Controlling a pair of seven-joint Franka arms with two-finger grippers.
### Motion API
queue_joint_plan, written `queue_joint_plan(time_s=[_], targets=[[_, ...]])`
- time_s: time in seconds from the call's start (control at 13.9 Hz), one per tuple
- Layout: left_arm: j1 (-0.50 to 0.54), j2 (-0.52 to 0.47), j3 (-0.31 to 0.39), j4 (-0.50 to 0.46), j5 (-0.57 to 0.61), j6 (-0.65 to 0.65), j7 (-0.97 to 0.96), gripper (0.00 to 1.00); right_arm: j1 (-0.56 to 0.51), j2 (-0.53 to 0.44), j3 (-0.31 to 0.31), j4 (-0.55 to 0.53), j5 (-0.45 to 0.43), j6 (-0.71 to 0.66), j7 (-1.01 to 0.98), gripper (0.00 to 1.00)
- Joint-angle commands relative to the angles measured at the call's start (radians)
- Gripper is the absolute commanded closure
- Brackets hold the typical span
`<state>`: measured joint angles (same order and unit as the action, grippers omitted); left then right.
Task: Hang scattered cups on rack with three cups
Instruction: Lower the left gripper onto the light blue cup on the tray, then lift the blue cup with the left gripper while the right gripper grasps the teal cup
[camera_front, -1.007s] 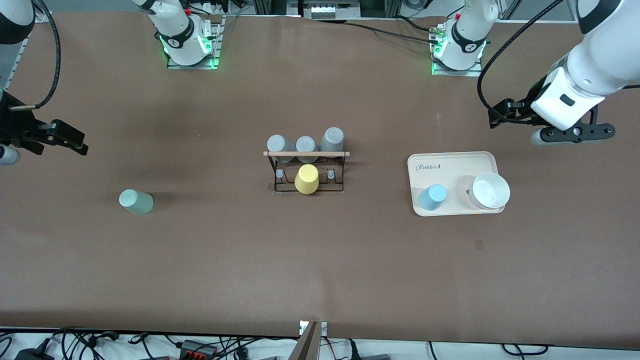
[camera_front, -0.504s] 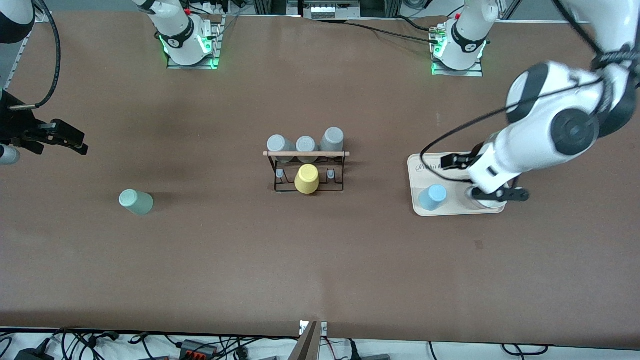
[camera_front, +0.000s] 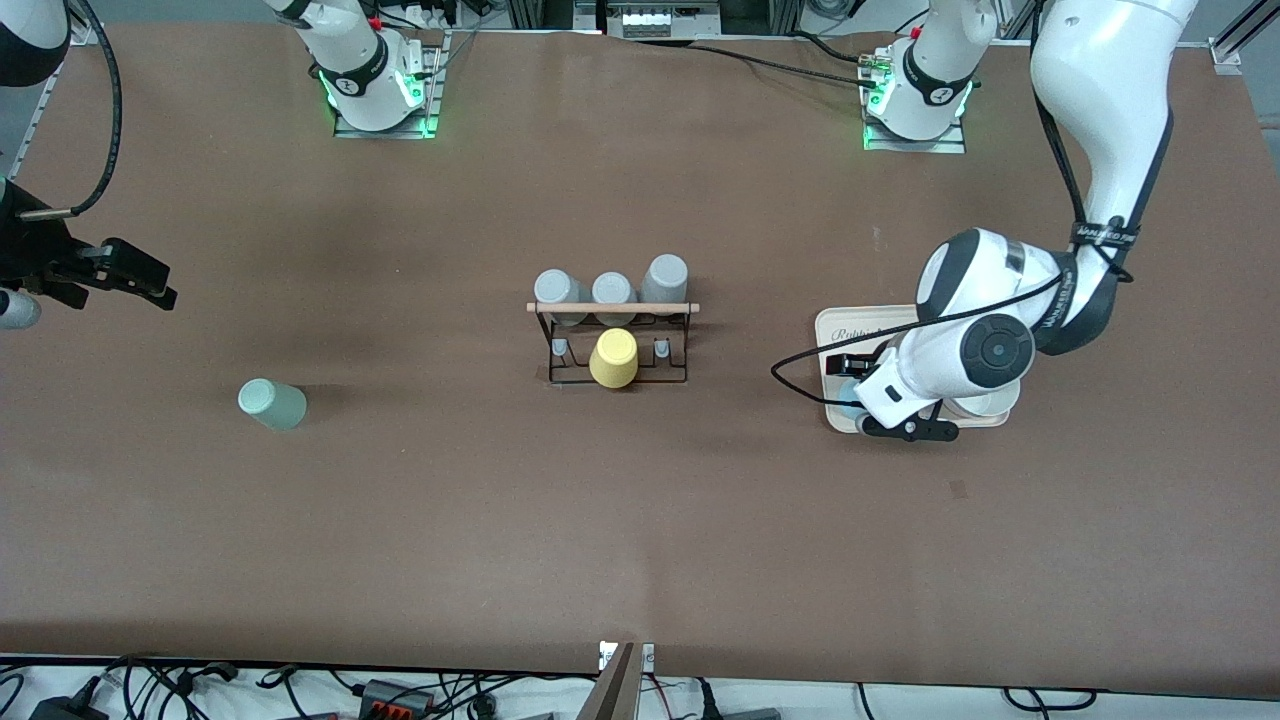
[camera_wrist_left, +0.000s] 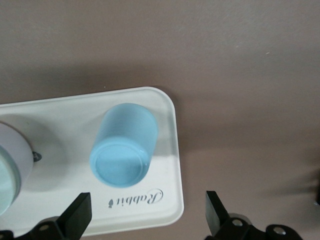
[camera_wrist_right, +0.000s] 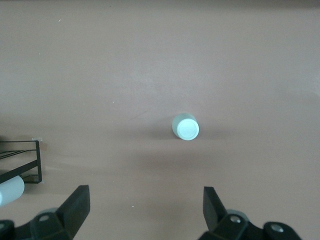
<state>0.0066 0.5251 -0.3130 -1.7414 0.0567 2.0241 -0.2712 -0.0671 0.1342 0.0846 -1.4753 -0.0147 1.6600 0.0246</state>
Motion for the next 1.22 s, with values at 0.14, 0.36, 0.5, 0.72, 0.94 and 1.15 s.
queue_joint_plan(time_s=[0.14, 0.36, 0.5, 0.72, 0.94, 1.15], targets=[[0.018, -0.034, 0.003, -0.101, 0.026, 0.090, -0.013, 0.00, -0.005, 0.001, 0.017, 0.013, -0.013, -0.022, 0.002, 0.00], [0.019, -0.033, 0.006, -0.144, 0.028, 0.157, -0.013, 0.00, -0.011, 0.040, 0.017, -0.003, -0.011, -0.014, 0.005, 0.00], [0.018, -0.027, 0.017, -0.145, 0.029, 0.165, -0.013, 0.00, -0.017, 0.090, 0.014, -0.009, -0.014, -0.023, 0.003, 0.00], [0.018, -0.013, 0.017, -0.144, 0.118, 0.196, -0.029, 0.03, -0.036, 0.166, 0.009, -0.033, -0.030, 0.016, 0.000, 0.00], [0.013, -0.011, 0.017, -0.141, 0.121, 0.196, -0.126, 0.50, -0.033, 0.248, 0.009, -0.086, -0.135, 0.148, -0.029, 0.00], [0.016, -0.004, 0.014, -0.133, 0.121, 0.197, -0.131, 0.69, -0.046, 0.286, 0.009, -0.216, -0.140, 0.373, -0.029, 0.00]])
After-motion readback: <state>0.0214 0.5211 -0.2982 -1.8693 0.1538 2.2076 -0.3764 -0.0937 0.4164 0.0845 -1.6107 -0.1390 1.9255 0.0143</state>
